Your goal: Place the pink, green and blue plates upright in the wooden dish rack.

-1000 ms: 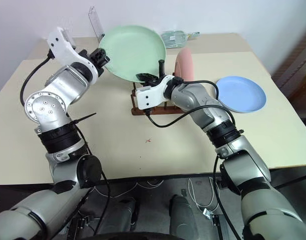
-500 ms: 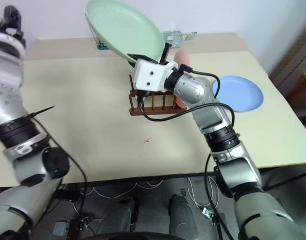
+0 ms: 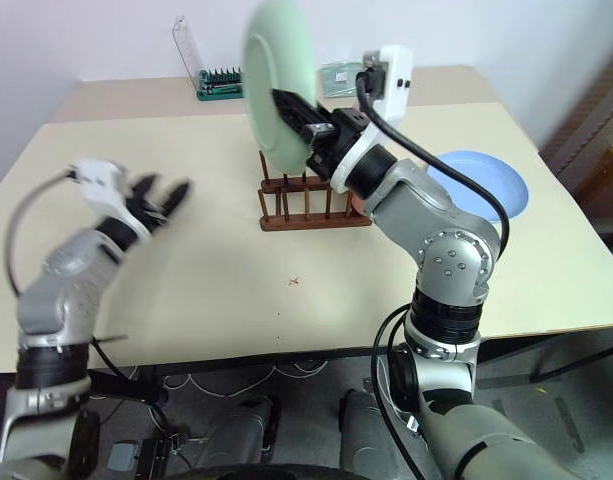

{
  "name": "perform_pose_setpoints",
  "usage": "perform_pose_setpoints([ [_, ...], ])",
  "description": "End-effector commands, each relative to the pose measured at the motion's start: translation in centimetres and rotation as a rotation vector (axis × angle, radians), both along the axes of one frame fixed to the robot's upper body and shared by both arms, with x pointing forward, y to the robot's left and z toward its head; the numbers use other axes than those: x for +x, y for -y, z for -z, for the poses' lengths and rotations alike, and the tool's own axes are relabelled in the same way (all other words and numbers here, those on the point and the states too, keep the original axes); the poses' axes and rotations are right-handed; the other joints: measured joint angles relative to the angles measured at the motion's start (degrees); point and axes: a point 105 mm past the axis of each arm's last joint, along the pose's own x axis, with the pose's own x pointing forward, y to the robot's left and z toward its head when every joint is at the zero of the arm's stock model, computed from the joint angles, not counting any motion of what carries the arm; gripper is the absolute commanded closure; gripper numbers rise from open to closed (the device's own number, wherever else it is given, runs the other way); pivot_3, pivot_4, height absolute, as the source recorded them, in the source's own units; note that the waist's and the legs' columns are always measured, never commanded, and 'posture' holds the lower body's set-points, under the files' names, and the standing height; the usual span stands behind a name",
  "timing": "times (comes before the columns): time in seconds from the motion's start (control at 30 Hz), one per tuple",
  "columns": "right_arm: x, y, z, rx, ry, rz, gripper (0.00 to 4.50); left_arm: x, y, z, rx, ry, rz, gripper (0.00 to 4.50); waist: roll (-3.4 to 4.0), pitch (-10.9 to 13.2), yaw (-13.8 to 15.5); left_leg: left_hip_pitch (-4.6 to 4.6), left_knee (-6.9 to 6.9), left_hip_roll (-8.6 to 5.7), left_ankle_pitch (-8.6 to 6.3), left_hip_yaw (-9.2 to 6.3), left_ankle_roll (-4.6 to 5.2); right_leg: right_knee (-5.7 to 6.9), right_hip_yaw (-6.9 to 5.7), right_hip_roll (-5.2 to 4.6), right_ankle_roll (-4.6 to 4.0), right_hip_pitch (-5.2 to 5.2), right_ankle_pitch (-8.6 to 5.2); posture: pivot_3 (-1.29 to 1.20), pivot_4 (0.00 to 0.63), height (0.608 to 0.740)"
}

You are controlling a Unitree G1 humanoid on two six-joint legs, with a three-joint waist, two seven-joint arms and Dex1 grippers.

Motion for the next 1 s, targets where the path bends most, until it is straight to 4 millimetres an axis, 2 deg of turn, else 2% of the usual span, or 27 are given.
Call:
perform_pose_setpoints([
  [0.03,0.4,1.2,-1.4,0.04,-0.003,0.088,4.5,-2.0,2.7,-0.5,0.04,0.038,0.193,1.17,0.03,0.02,0.01,-0.01,0.0,0.0,0.0,0.0,0.01,0.0,0.0,0.01,0.0,0.0,0.0,0.0,0.15,0.74],
  [0.23,0.9,1.8,-1.2,0.052,-0.044,0.138,4.5,-2.7,4.0,-0.5,0.016,0.032,0.253,1.17,0.05,0.01,-0.1,0.0,0.0,0.01,-0.02,0.02,0.05,0.0,0.0,0.02,0.01,0.0,0.0,0.0,0.15,0.74],
  [0.73,3.0,1.3,0.5,-0.005,-0.185,0.155,4.5,-3.6,5.2,0.1,0.063,0.026,0.32,1.17,0.1,0.04,-0.11,0.01,0.01,0.02,-0.02,0.02,0.07,-0.01,-0.01,0.05,0.01,0.02,-0.01,0.0,0.15,0.74],
  [0.87,3.1,1.1,0.5,-0.031,-0.173,0.15,2.88,-3.7,5.3,0.1,0.06,0.028,0.32,1.14,0.1,0.04,-0.09,0.0,0.01,0.02,-0.03,0.02,0.08,-0.02,-0.01,0.05,0.01,0.02,-0.01,0.0,0.15,0.74],
  [1.0,3.1,1.2,0.1,-0.055,-0.142,0.167,0.88,-3.7,5.3,0.2,0.056,0.027,0.32,1.14,0.1,0.04,-0.1,0.0,0.01,0.02,-0.03,0.02,0.08,-0.02,-0.01,0.05,0.01,0.02,-0.01,0.0,0.15,0.74],
])
